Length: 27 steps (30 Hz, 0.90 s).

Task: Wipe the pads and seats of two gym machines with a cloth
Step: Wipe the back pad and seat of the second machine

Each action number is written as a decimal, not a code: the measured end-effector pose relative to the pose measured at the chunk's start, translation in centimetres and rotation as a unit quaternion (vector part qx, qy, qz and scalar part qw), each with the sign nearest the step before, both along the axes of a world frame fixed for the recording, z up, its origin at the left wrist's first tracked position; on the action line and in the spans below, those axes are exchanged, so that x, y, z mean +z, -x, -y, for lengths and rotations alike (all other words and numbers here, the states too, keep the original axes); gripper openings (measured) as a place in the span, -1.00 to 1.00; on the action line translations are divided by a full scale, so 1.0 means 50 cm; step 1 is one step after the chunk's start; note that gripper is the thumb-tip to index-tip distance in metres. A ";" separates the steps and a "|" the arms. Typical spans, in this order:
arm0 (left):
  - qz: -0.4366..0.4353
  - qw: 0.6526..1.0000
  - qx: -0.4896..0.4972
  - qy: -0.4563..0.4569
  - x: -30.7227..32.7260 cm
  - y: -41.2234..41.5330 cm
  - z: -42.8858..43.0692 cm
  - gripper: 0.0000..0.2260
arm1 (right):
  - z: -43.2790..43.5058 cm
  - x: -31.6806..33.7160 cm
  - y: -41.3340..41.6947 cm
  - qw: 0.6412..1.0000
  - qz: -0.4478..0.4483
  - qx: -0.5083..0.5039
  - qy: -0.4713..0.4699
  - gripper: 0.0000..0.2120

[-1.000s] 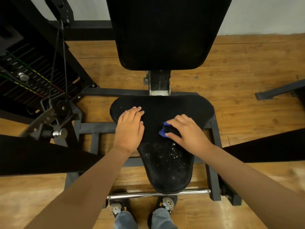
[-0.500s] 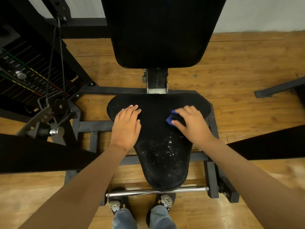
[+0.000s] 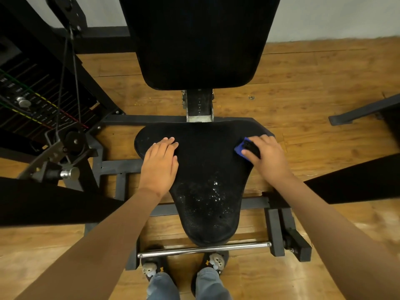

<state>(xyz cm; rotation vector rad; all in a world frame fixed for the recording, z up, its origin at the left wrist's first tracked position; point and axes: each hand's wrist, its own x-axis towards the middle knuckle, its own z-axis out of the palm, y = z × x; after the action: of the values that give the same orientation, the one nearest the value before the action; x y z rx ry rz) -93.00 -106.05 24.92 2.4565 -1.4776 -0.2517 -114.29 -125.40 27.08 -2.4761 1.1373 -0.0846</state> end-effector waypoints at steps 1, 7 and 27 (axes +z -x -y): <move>0.002 1.000 0.001 -0.002 0.001 0.000 -0.001 -0.66 | -0.006 -0.001 -0.001 1.000 0.003 -0.005 -0.003 -0.63; 0.003 1.000 0.002 -0.009 0.011 0.006 0.000 -0.66 | -0.137 0.039 0.031 0.994 0.031 0.091 -0.055 -0.64; 0.000 1.000 0.008 -0.021 0.017 0.009 0.002 -0.65 | -0.151 0.035 -0.047 0.997 0.008 0.057 -0.043 -0.66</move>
<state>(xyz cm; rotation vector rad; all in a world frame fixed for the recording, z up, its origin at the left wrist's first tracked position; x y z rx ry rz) -93.43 -106.16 25.77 2.5011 -1.4657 -0.2826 -111.93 -117.82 28.81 -2.4528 0.9710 -0.0233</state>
